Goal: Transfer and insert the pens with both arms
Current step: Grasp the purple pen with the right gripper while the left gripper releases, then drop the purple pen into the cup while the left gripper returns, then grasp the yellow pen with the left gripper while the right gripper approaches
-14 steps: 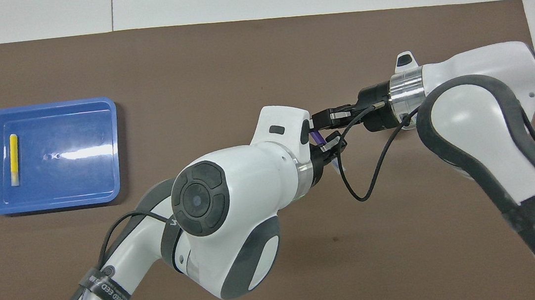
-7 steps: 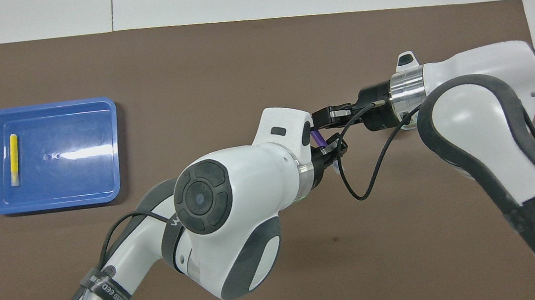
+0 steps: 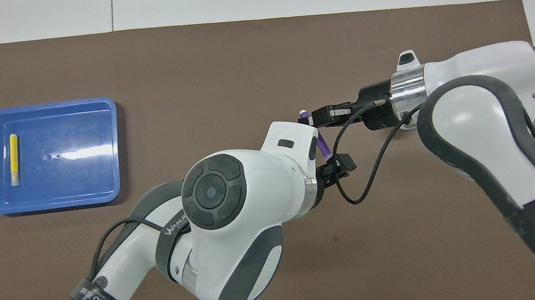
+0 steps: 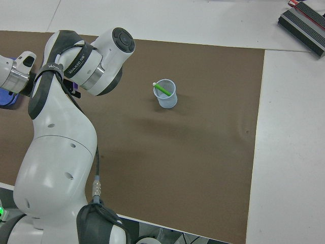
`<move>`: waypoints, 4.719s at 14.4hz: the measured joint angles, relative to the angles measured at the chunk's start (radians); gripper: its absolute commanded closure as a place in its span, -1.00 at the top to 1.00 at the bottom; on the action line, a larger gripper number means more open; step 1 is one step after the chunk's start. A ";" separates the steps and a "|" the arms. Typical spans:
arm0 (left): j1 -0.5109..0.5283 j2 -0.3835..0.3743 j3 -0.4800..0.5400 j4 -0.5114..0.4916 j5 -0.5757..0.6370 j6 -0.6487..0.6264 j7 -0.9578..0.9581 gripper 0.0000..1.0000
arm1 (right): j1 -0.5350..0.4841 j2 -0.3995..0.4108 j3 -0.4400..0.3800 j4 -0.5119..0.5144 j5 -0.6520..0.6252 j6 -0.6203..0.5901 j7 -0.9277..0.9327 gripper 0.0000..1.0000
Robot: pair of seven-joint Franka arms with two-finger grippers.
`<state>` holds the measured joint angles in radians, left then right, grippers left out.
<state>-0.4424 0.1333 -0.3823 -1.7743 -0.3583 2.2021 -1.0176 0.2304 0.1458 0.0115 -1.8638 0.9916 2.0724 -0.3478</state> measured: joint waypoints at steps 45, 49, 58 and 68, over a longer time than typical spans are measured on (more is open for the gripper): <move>1.001 0.235 0.043 -0.198 0.597 0.168 1.361 1.00 | -0.397 0.067 -0.007 0.003 -0.073 0.082 -1.028 1.00; 1.009 0.235 0.044 -0.220 0.597 0.184 1.361 0.84 | -0.334 -0.002 -0.005 0.032 -0.459 0.112 -0.547 1.00; 1.018 0.226 0.045 -0.219 0.601 0.185 1.361 -0.57 | -0.150 -0.116 0.009 0.035 -0.823 -0.013 0.271 1.00; 1.014 0.219 0.027 -0.137 0.591 0.029 1.356 -1.00 | -0.060 -0.120 0.046 0.077 -0.572 -0.012 0.555 1.00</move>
<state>0.5717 0.3528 -0.3551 -1.9117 0.2323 2.2310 0.3380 0.1701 0.0263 0.0571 -1.7867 0.4201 2.0604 0.2075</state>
